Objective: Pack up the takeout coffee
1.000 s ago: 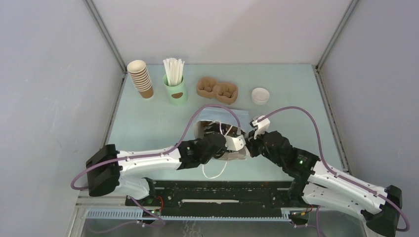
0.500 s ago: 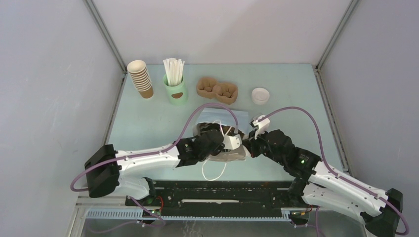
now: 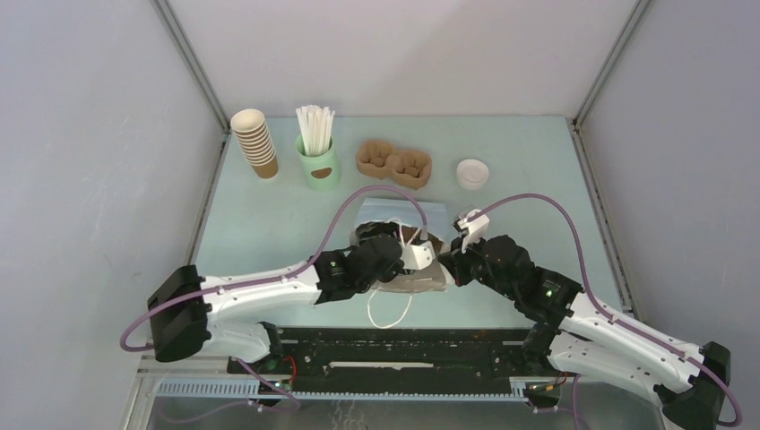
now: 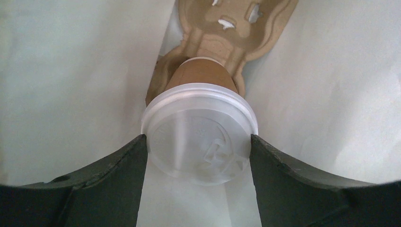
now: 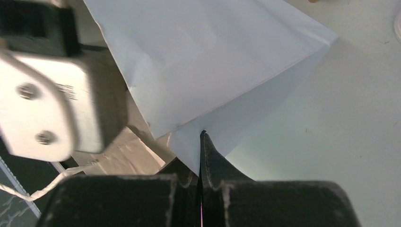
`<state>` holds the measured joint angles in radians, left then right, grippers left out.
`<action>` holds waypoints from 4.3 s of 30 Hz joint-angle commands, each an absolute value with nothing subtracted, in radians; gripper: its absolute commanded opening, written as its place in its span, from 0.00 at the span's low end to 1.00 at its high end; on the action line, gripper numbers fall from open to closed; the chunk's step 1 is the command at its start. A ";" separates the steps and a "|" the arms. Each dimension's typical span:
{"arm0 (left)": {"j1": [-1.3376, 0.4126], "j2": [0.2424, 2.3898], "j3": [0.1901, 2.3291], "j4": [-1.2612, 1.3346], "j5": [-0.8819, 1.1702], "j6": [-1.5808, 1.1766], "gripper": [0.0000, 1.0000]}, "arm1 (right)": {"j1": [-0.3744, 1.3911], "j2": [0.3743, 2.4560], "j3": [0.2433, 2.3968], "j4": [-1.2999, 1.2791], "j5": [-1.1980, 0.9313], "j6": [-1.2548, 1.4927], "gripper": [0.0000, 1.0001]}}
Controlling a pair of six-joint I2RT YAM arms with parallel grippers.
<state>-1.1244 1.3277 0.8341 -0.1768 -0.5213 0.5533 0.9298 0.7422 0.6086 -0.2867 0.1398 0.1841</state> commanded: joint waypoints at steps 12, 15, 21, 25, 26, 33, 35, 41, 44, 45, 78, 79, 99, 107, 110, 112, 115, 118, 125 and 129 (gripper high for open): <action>-1.148 1.258 0.930 -0.325 -0.617 0.462 0.41 | 0.931 0.723 0.609 -0.252 0.112 0.173 0.00; -1.150 1.315 0.983 -0.372 -0.655 0.422 0.41 | 0.935 0.725 0.610 -0.242 0.120 0.176 0.00; -1.166 1.418 1.063 -0.435 -0.699 0.336 0.41 | 0.987 0.754 0.634 -0.263 0.190 0.180 0.00; -1.166 1.457 1.053 -0.414 -0.721 0.343 0.41 | 1.001 0.758 0.633 -0.263 0.187 0.176 0.00; -1.164 1.459 1.050 -0.406 -0.727 0.347 0.41 | 1.003 0.760 0.633 -0.266 0.188 0.176 0.00; -1.135 1.478 1.034 -0.353 -0.717 0.380 0.42 | 1.003 0.758 0.632 -0.275 0.182 0.176 0.00; -1.129 1.477 1.025 -0.333 -0.710 0.392 0.42 | 1.002 0.756 0.632 -0.275 0.176 0.178 0.00; -1.080 1.464 0.973 -0.263 -0.588 0.446 0.43 | 0.988 0.761 0.629 -0.268 0.148 0.183 0.00; -1.056 1.486 0.979 -0.268 -0.573 0.454 0.43 | 0.983 0.759 0.629 -0.264 0.140 0.185 0.00; -1.051 1.491 0.979 -0.267 -0.568 0.457 0.43 | 0.980 0.758 0.628 -0.263 0.139 0.186 0.00; -1.033 1.407 1.071 -0.458 -0.521 0.258 0.90 | 0.953 0.758 0.637 -0.259 0.108 0.195 0.00; -1.037 1.407 1.067 -0.459 -0.531 0.257 0.91 | 0.953 0.760 0.638 -0.258 0.109 0.195 0.00; -1.048 1.260 1.043 -0.486 -0.376 0.159 0.98 | 0.968 0.773 0.655 -0.267 0.136 0.258 0.00; -1.106 1.266 1.069 -0.491 -0.398 0.075 0.95 | 1.025 0.823 0.719 -0.331 0.325 0.355 0.00; -1.143 1.258 1.054 -0.495 -0.446 0.085 0.95 | 1.018 0.816 0.725 -0.350 0.370 0.399 0.00; -1.152 1.245 1.035 -0.494 -0.450 0.090 0.94 | 1.010 0.811 0.728 -0.361 0.388 0.423 0.00; -1.171 1.226 1.003 -0.492 -0.464 0.112 0.90 | 1.000 0.802 0.734 -0.376 0.408 0.456 0.00; -1.178 1.197 0.987 -0.492 -0.460 0.122 0.88 | 0.993 0.797 0.747 -0.393 0.418 0.469 0.00; -1.192 1.101 1.002 -0.478 -0.379 0.124 0.88 | 0.988 0.805 0.764 -0.401 0.412 0.477 0.00; -1.193 1.023 1.041 -0.499 -0.265 0.094 0.89 | 0.988 0.806 0.777 -0.416 0.417 0.480 0.01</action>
